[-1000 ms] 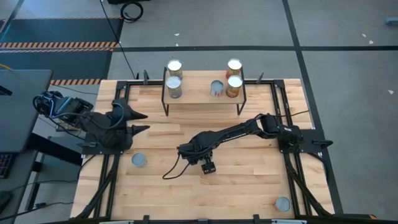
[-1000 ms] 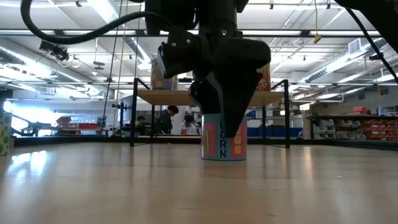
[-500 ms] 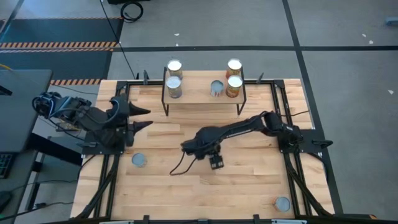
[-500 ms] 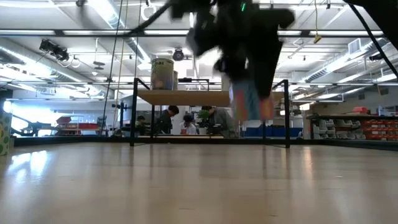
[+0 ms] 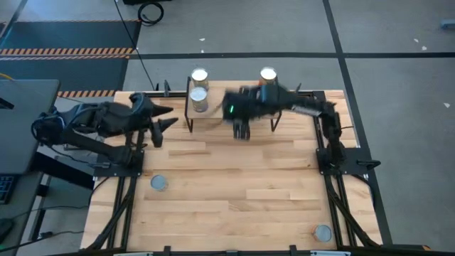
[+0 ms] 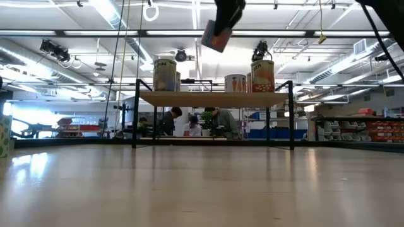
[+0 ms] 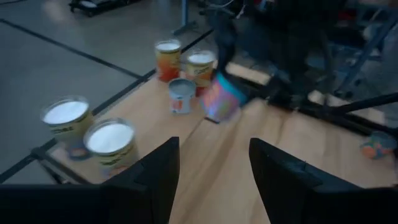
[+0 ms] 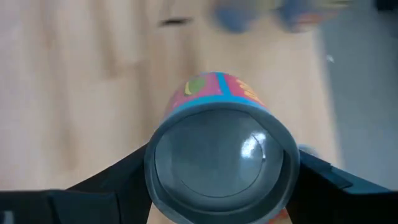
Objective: Pick and place cans onto a shelf
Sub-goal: Put the small canned corn on the shelf
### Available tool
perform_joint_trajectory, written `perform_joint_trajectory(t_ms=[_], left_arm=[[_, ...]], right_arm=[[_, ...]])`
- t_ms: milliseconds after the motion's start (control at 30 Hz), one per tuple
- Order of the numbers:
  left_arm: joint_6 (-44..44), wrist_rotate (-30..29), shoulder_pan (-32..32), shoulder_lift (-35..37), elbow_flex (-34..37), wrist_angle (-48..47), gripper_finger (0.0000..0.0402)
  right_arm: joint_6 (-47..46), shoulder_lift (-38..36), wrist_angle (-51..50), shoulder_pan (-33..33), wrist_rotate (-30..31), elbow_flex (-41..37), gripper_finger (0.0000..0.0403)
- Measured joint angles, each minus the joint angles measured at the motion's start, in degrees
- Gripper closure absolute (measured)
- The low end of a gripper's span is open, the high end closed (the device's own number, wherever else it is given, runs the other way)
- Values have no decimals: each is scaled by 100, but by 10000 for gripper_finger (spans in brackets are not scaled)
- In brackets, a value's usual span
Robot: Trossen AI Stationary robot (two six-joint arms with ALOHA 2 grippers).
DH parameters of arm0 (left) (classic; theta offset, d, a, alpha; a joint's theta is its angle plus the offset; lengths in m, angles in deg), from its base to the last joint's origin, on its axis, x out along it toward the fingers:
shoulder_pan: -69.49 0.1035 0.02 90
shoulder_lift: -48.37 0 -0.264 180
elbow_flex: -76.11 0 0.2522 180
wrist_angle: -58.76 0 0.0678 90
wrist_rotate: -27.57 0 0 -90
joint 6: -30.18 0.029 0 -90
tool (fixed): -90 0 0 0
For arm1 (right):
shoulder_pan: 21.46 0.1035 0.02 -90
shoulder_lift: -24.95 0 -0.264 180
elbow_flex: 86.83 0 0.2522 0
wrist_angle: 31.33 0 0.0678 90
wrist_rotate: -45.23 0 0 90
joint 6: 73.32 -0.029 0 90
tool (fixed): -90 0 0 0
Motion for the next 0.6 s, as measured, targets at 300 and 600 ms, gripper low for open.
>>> perform_joint_trajectory(t_ms=[300, 600], left_arm=[[181, 770, 1695, -120, 0, -39, 203], [166, 949, 2675, -112, 0, 76, 203]], right_arm=[[-175, -90, 1304, -2145, -464, -6, 117], [-625, 451, 1229, -2702, -1213, -94, 116]])
